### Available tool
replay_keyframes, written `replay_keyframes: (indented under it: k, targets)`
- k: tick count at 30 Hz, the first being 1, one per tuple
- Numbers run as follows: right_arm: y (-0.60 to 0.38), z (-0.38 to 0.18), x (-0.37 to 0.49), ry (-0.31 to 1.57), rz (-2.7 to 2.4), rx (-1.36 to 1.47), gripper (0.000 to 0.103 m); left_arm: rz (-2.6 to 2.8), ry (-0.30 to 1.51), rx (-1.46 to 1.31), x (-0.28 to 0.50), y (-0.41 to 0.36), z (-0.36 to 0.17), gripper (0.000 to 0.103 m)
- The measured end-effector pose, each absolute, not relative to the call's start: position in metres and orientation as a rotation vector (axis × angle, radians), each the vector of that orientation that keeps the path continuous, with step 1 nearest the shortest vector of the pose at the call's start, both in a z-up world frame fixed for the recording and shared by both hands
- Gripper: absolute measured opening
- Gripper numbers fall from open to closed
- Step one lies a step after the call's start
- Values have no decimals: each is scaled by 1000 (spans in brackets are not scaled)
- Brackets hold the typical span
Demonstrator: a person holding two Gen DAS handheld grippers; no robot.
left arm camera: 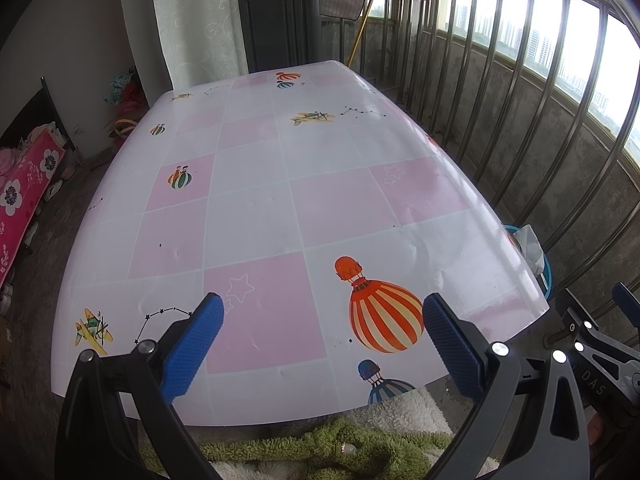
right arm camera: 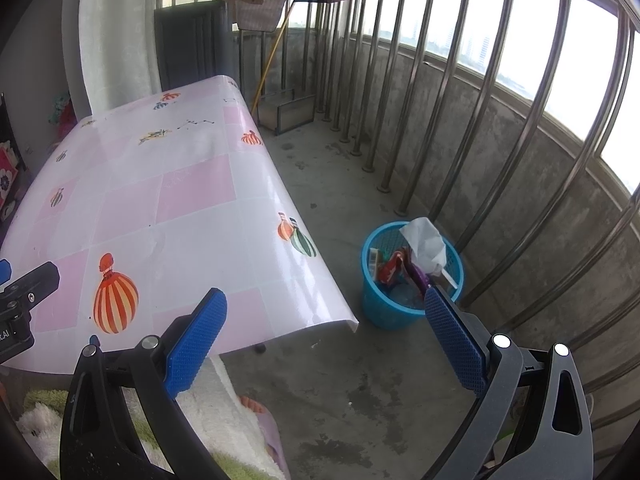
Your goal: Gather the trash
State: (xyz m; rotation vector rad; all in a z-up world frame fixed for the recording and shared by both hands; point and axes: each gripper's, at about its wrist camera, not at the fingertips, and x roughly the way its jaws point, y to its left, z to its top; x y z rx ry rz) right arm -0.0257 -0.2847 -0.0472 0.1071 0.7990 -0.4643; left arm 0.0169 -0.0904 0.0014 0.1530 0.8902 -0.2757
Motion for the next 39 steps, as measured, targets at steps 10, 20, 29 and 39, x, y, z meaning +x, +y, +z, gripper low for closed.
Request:
replay_keyframes:
  k: [10, 20, 29, 39]
  targets:
    - [-285, -47, -26, 800, -464, 108, 95, -275, 893, 151, 17, -89, 1, 97]
    - [-285, -47, -25, 800, -464, 109, 95, -275, 892, 150, 17, -89, 0, 97]
    - [-284, -47, -25, 800, -465, 111, 95, -274, 890, 149, 17, -88, -2, 97]
    - [-285, -47, -25, 799, -465, 111, 95, -273, 893, 147, 17, -88, -2, 97]
